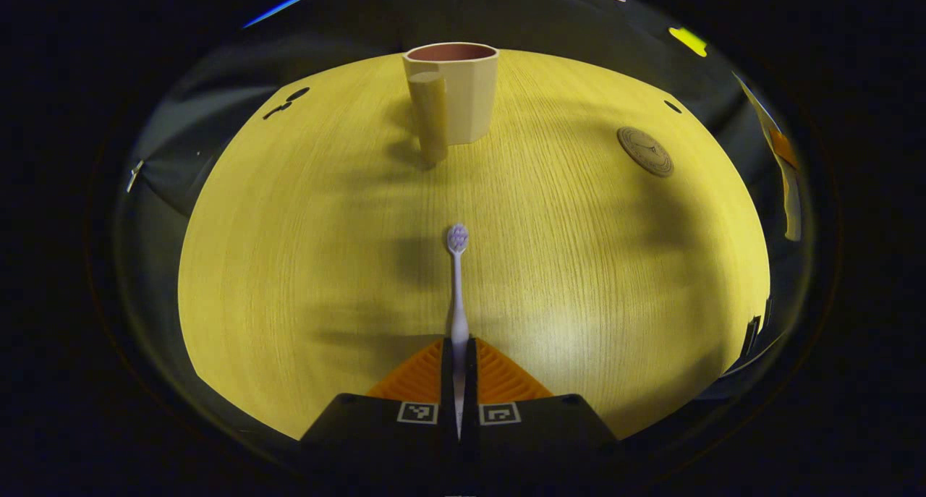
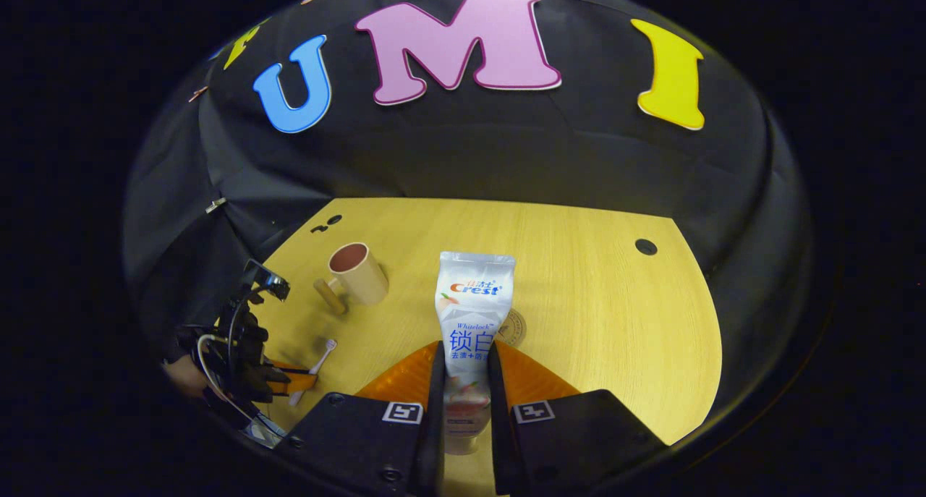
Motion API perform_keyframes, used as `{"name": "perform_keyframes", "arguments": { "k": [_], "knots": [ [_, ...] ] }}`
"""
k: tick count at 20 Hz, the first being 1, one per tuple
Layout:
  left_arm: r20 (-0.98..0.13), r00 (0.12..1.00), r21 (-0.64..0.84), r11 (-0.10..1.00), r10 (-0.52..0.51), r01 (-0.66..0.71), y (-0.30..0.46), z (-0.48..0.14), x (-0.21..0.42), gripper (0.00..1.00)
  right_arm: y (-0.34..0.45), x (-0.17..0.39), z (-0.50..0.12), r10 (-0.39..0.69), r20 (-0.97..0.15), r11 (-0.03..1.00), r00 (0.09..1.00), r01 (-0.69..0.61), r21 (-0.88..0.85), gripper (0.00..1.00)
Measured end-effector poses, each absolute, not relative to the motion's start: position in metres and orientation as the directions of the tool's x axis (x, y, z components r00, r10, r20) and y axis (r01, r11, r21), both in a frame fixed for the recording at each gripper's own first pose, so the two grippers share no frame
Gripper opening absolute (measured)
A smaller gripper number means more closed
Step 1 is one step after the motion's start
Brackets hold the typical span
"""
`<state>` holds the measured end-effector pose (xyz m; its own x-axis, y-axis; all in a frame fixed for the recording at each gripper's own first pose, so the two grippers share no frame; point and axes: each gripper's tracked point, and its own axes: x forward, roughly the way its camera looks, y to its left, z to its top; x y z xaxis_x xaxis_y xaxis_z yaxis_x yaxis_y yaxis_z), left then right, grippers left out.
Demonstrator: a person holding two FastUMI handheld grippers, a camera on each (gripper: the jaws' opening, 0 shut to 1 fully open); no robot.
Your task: Put the toothbrush and toothpaste on the desktop into the cup, then pick up the cup and place it on the coaster on the desktop.
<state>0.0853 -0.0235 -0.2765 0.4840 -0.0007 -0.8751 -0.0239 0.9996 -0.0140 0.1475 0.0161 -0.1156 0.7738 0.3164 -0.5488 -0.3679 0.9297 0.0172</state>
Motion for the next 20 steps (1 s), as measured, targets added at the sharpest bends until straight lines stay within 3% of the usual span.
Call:
{"name": "perform_keyframes", "arguments": {
  "k": [14,20],
  "knots": [
    [-0.701,0.710,-0.127,0.992,-0.074,-0.022,-0.011,-0.203,0.058,0.06,0.152,0.212,-0.042,0.460,-0.341,0.876,0.819,-0.481,0.028,0.30],
    [-0.588,0.804,-0.214,0.976,-0.089,-0.049,0.003,-0.159,0.050,0.06,0.224,0.234,-0.043,0.525,-0.261,0.844,0.810,-0.534,0.041,0.30]
  ]
}}
